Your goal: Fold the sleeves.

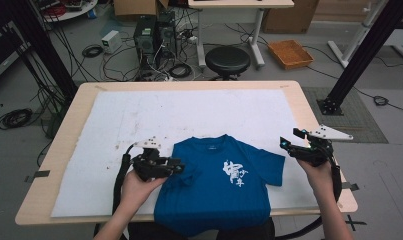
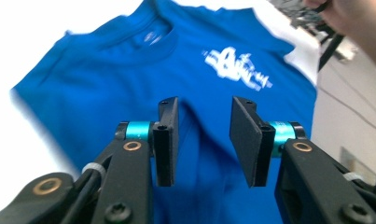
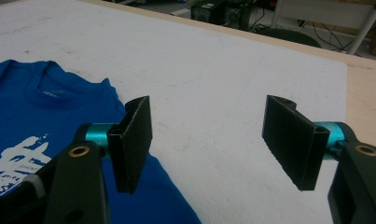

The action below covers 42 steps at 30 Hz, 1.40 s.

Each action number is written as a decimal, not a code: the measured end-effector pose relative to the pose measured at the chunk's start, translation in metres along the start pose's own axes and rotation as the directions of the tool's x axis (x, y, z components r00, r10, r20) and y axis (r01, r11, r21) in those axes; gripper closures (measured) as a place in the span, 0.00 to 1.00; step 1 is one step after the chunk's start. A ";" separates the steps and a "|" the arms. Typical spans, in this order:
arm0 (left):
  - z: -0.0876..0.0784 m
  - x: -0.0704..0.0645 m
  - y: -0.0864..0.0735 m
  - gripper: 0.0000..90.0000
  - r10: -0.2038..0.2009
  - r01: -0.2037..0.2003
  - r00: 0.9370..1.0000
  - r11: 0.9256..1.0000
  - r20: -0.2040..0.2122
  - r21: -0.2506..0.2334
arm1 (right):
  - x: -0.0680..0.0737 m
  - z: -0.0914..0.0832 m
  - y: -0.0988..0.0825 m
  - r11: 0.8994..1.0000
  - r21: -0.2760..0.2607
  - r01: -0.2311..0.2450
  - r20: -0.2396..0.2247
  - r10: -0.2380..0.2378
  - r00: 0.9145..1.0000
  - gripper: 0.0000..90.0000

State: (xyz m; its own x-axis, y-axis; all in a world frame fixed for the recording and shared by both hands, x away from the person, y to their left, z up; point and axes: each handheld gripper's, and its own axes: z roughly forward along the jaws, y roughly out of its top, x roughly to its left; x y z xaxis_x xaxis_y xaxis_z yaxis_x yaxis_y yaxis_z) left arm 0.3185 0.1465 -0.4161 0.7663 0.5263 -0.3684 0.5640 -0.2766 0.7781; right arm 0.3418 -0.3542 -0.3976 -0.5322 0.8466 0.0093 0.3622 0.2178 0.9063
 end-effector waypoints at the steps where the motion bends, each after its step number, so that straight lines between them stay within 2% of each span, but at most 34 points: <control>1: -0.005 -0.002 -0.004 0.66 -0.004 0.004 1.000 1.000 -0.008 -0.006 | 0.000 0.000 0.000 1.000 -0.001 -0.001 0.000 0.001 1.000 0.37; 5: -0.018 -0.006 -0.017 0.65 0.017 -0.018 0.999 1.000 -0.040 -0.012 | 0.000 0.001 0.000 1.000 0.000 0.004 0.000 -0.004 1.000 0.37; 8: -0.011 -0.003 -0.026 0.67 -0.003 0.003 1.000 0.999 -0.016 0.046 | 0.001 0.002 0.000 1.000 0.004 0.005 -0.001 -0.005 1.000 0.37; 9: -0.011 -0.003 -0.026 0.71 -0.003 0.003 1.000 0.999 -0.016 0.046 | 0.002 0.003 0.000 1.000 0.004 0.005 -0.003 -0.005 1.000 0.37; 10: -0.010 -0.002 -0.027 0.71 0.005 -0.004 1.000 0.998 -0.002 0.061 | 0.002 0.003 0.000 1.000 0.004 0.005 -0.003 -0.005 1.000 0.37; 11: -0.007 -0.005 -0.028 0.85 0.029 -0.033 0.999 0.996 0.043 0.085 | 0.002 0.003 0.000 1.000 0.006 0.007 -0.001 -0.007 1.000 0.37; 12: -0.007 -0.005 -0.028 0.92 0.029 -0.033 0.999 0.996 0.043 0.085 | 0.002 0.003 0.000 1.000 0.006 0.007 -0.002 -0.007 1.000 0.37; 13: -0.006 -0.007 -0.028 0.97 0.047 -0.053 0.997 0.995 0.067 0.091 | 0.002 0.003 -0.001 1.000 0.011 0.002 -0.003 -0.002 1.000 0.37; 14: -0.006 -0.012 -0.028 0.98 0.083 -0.095 0.989 0.991 0.121 0.091 | 0.001 0.003 -0.001 1.000 0.009 0.003 0.000 -0.003 1.000 0.37; 15: -0.006 -0.012 -0.028 0.98 0.083 -0.095 0.989 0.991 0.121 0.091 | 0.001 0.003 -0.001 1.000 0.009 0.003 0.002 -0.003 1.000 0.37; 16: -0.006 -0.015 -0.028 0.98 0.102 -0.117 0.983 0.989 0.153 0.092 | 0.000 0.003 -0.002 1.000 0.010 0.002 0.000 -0.002 1.000 0.37; 17: -0.005 -0.018 -0.029 0.98 0.119 -0.141 0.973 0.985 0.198 0.102 | 0.000 0.003 -0.002 1.000 0.014 -0.002 0.001 0.002 1.000 0.37; 19: -0.002 -0.023 -0.030 0.98 0.159 -0.201 0.951 0.969 0.267 0.140 | 0.000 0.003 -0.002 1.000 0.013 0.000 0.002 0.000 1.000 0.37; 20: 0.000 -0.025 -0.032 0.98 0.177 -0.228 0.943 0.960 0.282 0.160 | 0.000 0.004 -0.002 1.000 0.013 -0.001 0.003 0.001 1.000 0.37; 21: 0.001 -0.028 -0.033 0.98 0.195 -0.249 0.940 0.954 0.281 0.169 | 0.000 0.004 -0.002 1.000 0.013 -0.001 0.003 0.001 1.000 0.37; 22: 0.001 -0.029 -0.034 0.98 0.207 -0.257 0.942 0.952 0.265 0.169 | -0.001 0.004 -0.002 1.000 0.012 0.000 0.004 -0.001 1.000 0.37; 23: 0.001 -0.029 -0.033 0.83 0.216 -0.256 0.948 0.954 0.235 0.154 | 0.000 0.004 -0.002 1.000 0.014 0.000 0.004 0.000 1.000 0.37; 24: -0.001 -0.029 -0.032 0.83 0.219 -0.250 0.954 0.959 0.207 0.137 | 0.000 0.004 -0.002 1.000 0.014 0.000 0.004 0.000 1.000 0.37; 25: -0.003 -0.030 -0.031 0.73 0.229 -0.250 0.958 0.962 0.175 0.111 | 0.000 0.004 -0.002 1.000 0.013 0.004 0.002 -0.004 1.000 0.37; 26: -0.005 -0.030 -0.031 0.67 0.245 -0.256 0.961 0.964 0.132 0.077 | 0.000 0.004 -0.002 1.000 0.013 0.005 0.002 -0.005 1.000 0.37; 27: -0.007 -0.030 -0.030 0.65 0.256 -0.261 0.963 0.964 0.089 0.055 | 0.000 0.004 -0.002 1.000 0.014 0.003 0.002 -0.003 1.000 0.37; 29: -0.010 -0.029 -0.029 0.64 0.264 -0.266 0.963 0.964 0.051 0.029 | 0.000 0.004 -0.002 1.000 0.014 0.002 0.000 -0.002 1.000 0.37; 30: -0.010 -0.028 -0.030 0.64 0.268 -0.270 0.963 0.963 0.035 0.031 | 0.000 0.004 -0.002 1.000 0.014 0.002 0.000 -0.002 1.000 0.37; 31: -0.006 -0.027 -0.031 0.63 0.269 -0.269 0.963 0.962 0.014 0.055 | 0.000 0.004 -0.002 1.000 0.014 0.002 0.000 -0.002 1.000 0.37; 32: -0.006 -0.027 -0.031 0.63 0.269 -0.269 0.963 0.962 0.014 0.055 | 0.000 0.005 -0.002 1.000 0.015 0.003 0.001 -0.003 1.000 0.37; 33: -0.001 -0.025 -0.032 0.64 0.259 -0.258 0.966 0.963 -0.006 0.082 | 0.000 0.005 -0.002 1.000 0.015 0.003 0.000 -0.003 1.000 0.37; 34: -0.001 -0.025 -0.032 0.67 0.259 -0.258 0.966 0.963 -0.006 0.082 | 0.000 0.005 -0.002 1.000 0.017 0.003 0.000 -0.003 1.000 0.37; 36: 0.003 -0.023 -0.033 0.84 0.249 -0.250 0.968 0.963 0.018 0.100 | 0.001 0.004 -0.002 1.000 0.016 0.002 0.001 -0.002 1.000 0.37; 38: 0.004 -0.024 -0.035 0.97 0.252 -0.256 0.967 0.960 0.047 0.113 | 0.000 0.004 -0.002 1.000 0.014 0.001 0.000 -0.001 1.000 0.37; 42: -0.001 -0.029 -0.037 0.98 0.281 -0.290 0.955 0.951 0.092 0.110 | -0.001 0.004 -0.003 1.000 0.013 -0.001 0.001 0.001 1.000 0.37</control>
State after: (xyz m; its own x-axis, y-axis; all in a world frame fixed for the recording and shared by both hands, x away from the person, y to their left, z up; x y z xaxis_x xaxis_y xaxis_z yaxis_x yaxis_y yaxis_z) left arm 0.2754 0.1419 -0.4336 0.9190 0.3507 -0.1803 0.3476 -0.5044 0.7905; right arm 0.3440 -0.3534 -0.4017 -0.5309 0.8474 0.0092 0.3723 0.2234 0.9008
